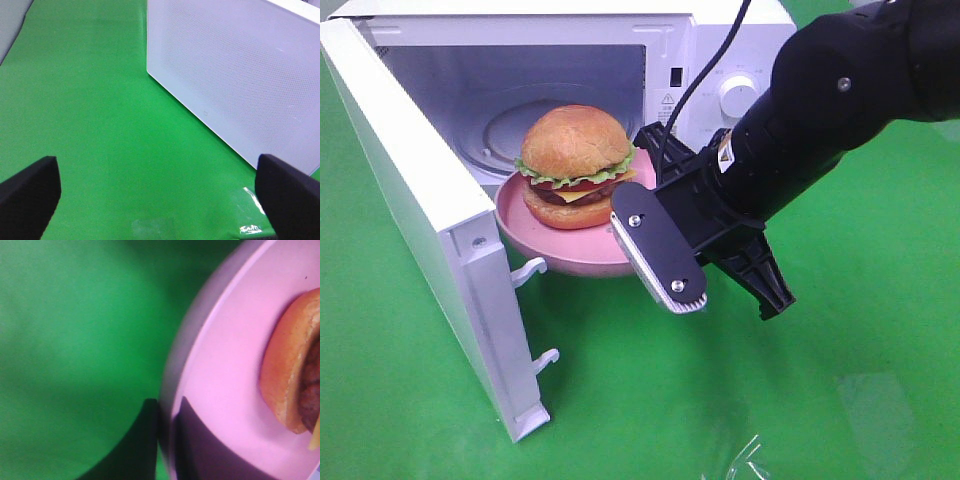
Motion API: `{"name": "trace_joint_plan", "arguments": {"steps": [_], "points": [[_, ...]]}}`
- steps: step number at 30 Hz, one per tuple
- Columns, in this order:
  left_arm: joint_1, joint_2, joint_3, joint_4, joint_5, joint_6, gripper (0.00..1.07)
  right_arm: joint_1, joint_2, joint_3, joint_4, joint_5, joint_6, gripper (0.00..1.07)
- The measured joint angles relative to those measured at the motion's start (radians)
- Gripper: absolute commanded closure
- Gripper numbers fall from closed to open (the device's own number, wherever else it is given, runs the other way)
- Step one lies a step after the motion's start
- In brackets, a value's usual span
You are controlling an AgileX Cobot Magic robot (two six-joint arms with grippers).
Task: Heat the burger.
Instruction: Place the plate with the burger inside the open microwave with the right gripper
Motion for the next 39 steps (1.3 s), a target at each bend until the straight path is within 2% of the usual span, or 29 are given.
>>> {"name": "trace_joint_plan", "arguments": {"steps": [21,39], "points": [[0.0,0.0,0.0,0.0,0.0,0.0,0.09,0.0,0.134,-0.149,-0.001,0.001,0.054,1.07],[0.0,0.0,0.0,0.0,0.0,0.0,0.09,-0.003,0.284,-0.365,-0.015,0.039,0.105,1.07]]}}
